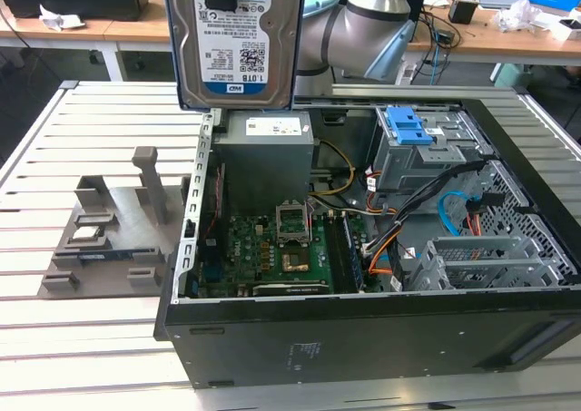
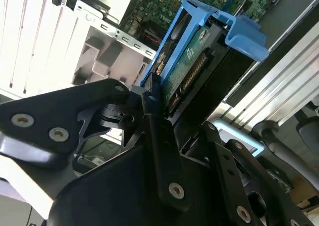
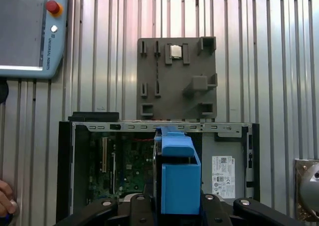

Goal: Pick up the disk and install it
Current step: 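Pick up the disk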

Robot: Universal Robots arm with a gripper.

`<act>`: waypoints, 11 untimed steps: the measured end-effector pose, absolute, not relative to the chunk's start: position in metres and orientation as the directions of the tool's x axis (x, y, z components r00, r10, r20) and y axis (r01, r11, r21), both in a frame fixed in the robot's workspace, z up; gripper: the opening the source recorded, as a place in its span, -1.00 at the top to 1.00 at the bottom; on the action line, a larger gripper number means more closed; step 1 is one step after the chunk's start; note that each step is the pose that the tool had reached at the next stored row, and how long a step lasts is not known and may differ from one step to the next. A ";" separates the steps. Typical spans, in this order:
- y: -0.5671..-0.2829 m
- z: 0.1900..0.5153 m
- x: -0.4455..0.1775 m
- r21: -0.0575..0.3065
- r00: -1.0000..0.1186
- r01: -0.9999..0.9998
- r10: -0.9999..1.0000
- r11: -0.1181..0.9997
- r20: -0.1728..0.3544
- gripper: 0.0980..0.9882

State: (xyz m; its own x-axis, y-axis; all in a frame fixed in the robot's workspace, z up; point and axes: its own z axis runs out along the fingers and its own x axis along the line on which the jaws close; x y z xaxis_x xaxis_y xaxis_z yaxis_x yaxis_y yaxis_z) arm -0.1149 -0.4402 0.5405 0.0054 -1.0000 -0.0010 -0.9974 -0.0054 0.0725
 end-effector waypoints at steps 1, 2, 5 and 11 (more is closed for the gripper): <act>-0.442 0.540 -0.115 0.073 0.005 -0.997 -1.000 -0.005 -0.001 0.41; -0.443 0.540 -0.115 0.073 0.005 -0.997 -1.000 -0.005 -0.001 0.41; -0.448 0.540 -0.115 0.073 0.005 -0.997 -1.000 -0.005 -0.001 0.41; -0.456 0.540 -0.115 0.073 0.005 -0.997 -1.000 -0.005 0.000 0.41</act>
